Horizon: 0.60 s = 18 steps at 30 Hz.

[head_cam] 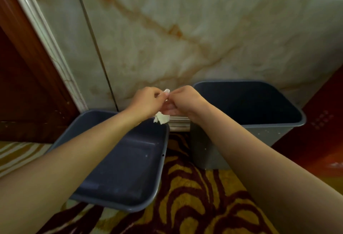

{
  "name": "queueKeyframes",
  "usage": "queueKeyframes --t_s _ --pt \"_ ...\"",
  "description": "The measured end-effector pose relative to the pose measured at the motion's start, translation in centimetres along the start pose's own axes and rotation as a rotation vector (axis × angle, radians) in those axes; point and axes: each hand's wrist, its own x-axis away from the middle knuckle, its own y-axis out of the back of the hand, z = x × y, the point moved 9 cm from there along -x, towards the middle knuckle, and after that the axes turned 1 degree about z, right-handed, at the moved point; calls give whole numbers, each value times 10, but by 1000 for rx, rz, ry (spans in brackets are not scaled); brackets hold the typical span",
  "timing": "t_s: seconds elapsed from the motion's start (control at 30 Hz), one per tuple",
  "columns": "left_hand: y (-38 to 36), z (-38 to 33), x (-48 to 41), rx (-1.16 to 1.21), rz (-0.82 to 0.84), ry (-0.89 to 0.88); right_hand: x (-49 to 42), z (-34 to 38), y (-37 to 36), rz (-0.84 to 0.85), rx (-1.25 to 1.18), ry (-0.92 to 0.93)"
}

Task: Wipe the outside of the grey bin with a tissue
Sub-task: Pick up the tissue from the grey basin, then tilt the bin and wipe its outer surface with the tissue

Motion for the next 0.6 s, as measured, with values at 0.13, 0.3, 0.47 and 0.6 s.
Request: queueKeyframes --t_s 0.13,0.3,0.47,0.6 --pt "-6 5 4 192 129 56 9 4 14 0 97 20" --pt "0 -5 7 327 228 54 14 17 39 -155 622 220" --pt "0 -25 7 461 315 6 31 17 47 66 330 237" --pt "-18 -47 9 427 397 -66 52 18 81 -17 303 244"
